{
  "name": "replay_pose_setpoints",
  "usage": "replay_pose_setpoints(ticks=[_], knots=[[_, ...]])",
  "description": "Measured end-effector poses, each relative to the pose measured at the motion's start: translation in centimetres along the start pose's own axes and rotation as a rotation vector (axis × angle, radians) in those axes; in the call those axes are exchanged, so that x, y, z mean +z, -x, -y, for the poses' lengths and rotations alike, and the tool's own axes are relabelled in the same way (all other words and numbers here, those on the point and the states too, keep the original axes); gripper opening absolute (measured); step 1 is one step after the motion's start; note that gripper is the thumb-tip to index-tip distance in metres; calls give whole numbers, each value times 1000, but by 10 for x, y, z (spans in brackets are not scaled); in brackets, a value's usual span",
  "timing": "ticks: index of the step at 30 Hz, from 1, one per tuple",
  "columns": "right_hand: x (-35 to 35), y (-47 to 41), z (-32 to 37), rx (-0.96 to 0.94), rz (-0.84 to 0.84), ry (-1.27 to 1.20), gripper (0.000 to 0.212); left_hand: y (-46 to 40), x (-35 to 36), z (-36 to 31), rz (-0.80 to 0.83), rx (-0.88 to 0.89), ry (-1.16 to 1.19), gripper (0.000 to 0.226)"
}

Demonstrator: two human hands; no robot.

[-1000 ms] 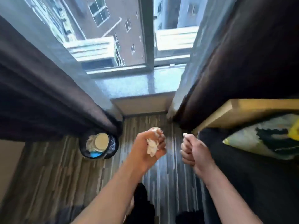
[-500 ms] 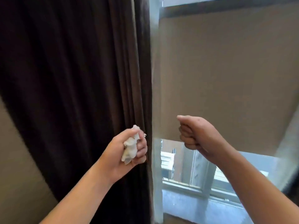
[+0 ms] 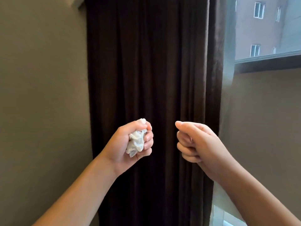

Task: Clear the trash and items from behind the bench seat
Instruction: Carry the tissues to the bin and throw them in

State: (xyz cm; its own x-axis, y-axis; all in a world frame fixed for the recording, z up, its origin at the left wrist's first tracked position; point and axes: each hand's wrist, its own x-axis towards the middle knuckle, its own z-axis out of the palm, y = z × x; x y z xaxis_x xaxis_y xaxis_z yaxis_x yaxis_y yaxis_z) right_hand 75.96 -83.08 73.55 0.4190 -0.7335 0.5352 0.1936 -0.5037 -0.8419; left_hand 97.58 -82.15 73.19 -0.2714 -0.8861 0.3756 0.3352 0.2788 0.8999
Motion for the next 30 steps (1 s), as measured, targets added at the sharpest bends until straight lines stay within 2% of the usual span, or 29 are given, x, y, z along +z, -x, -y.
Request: replay_pose_setpoints(ticks=[7,10,13,17,22,24,25,27,30], knots=[[30,-45,-94,139,41,-81,45,-12,-81,45,-84,-13,67,13],[39,-57,-155,256,13,-95,46,-19,-122,85,-71,-40,168,11],[52,-53,-258,475,-108,-204,47,-17,-179,167,-103,-188,341,10],[66,12,-422,840,-248,-325,44,37,-235,325,-347,-425,528,17],[86,169,-636,1294,-331,-437,39,152,-264,565,-669,-694,737,32],[93,238,-722,1432,-459,-472,37,197,-267,669,-834,-795,724,18],[94,267,-754,1485,-505,-496,39,215,-267,711,-868,-838,744,11],[98,326,-813,1631,-548,-487,39,249,-262,791,-941,-1007,750,19],[97,425,-893,1819,-628,-477,38,299,-253,902,-1019,-1209,773,10]])
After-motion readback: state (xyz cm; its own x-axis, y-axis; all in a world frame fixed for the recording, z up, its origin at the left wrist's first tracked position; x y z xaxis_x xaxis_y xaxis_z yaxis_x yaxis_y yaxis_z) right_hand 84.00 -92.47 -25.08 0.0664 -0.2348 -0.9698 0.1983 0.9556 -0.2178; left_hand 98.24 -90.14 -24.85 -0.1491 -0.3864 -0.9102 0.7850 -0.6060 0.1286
